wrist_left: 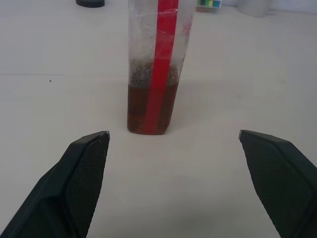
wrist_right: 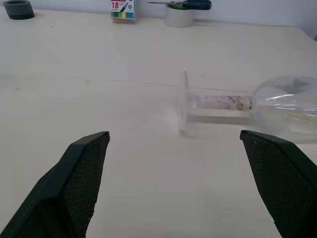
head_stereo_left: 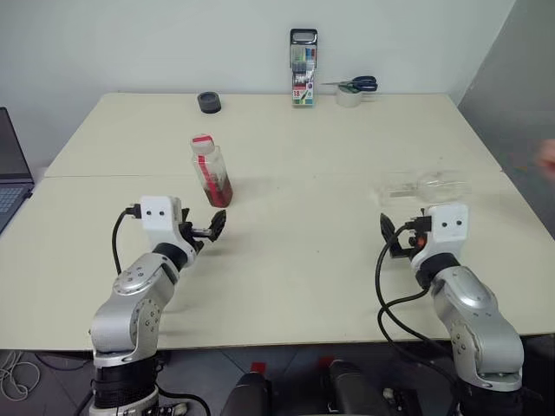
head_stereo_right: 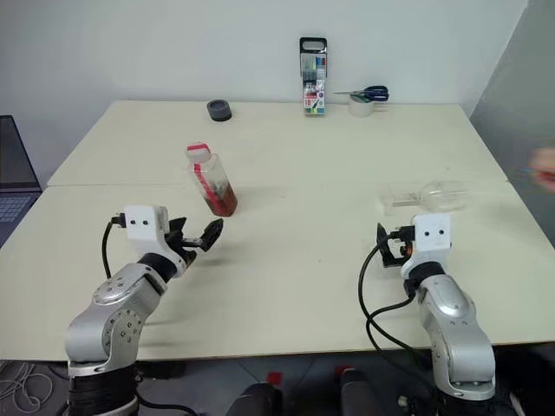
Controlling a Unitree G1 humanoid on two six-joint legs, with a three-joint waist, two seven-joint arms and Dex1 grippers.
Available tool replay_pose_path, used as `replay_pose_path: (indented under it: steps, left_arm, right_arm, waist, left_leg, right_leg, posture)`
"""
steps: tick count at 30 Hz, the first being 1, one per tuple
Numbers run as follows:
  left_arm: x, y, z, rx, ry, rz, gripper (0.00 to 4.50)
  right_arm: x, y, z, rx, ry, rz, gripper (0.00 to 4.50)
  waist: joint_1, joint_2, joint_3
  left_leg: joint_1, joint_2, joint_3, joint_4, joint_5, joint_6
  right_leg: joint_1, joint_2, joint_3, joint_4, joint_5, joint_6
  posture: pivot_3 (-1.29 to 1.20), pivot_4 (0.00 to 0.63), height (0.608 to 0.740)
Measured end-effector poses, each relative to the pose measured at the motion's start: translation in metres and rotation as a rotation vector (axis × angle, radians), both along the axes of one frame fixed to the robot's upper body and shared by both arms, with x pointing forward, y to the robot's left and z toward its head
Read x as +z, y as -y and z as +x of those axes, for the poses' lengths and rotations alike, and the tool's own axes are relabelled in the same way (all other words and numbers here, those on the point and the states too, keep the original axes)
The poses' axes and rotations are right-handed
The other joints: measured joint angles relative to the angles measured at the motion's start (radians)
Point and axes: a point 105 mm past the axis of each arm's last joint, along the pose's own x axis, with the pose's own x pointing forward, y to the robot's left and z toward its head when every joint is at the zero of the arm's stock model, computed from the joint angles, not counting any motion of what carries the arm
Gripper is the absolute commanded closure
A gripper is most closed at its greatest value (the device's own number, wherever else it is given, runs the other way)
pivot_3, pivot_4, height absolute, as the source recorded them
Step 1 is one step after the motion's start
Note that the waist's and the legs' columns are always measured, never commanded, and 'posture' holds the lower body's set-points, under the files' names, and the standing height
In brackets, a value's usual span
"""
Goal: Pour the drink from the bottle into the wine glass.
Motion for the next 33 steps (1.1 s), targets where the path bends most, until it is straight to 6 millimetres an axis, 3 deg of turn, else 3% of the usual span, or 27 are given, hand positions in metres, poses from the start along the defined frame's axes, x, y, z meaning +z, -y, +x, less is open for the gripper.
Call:
replay_pose_path:
  steps: [13, 22, 27, 33]
  left_arm:
    - [0.005, -0.010, -0.002, 0.054, 0.019, 0.003, 0.03]
    - [0.010, -0.017, -0.009, 0.080, 0.018, -0.001, 0.03]
    - [0.025, -0.010, 0.004, 0.044, 0.059, -0.012, 0.03]
    - [0.020, -0.003, 0.015, 0.004, 0.046, -0.026, 0.03]
  right_arm:
    - [0.005, -0.007, 0.008, 0.032, 0.035, 0.002, 0.00]
    - [-0.007, -0.013, 0.012, 0.096, -0.006, 0.009, 0.00]
    - [0.028, -0.036, 0.014, 0.371, 0.077, 0.036, 0.00]
    - [0.085, -0.067, -0.007, 0.849, 0.146, 0.037, 0.00]
  waist:
    - [0.000, 0.000, 0.000]
    - [0.000, 0.000, 0.000]
    - [0.000, 0.000, 0.000]
    - [-0.002, 0.000, 0.000]
  left_leg:
    - [0.000, 0.000, 0.000, 0.000, 0.000, 0.000]
    - [0.000, 0.000, 0.000, 0.000, 0.000, 0.000]
    - [0.000, -0.001, 0.000, 0.000, 0.000, 0.000]
    - [0.000, 0.000, 0.000, 0.000, 0.000, 0.001]
  right_leg:
    - [0.000, 0.000, 0.000, 0.000, 0.000, 0.000]
    - [0.000, 0.000, 0.000, 0.000, 0.000, 0.000]
    - [0.001, 0.002, -0.001, 0.000, 0.000, 0.000]
    - [0.001, 0.002, -0.001, -0.001, 0.000, 0.000]
  posture:
    - [0.00, 0.150, 0.740]
    - [0.00, 0.150, 0.740]
    - [0.00, 0.150, 0.740]
    - [0.00, 0.150, 0.740]
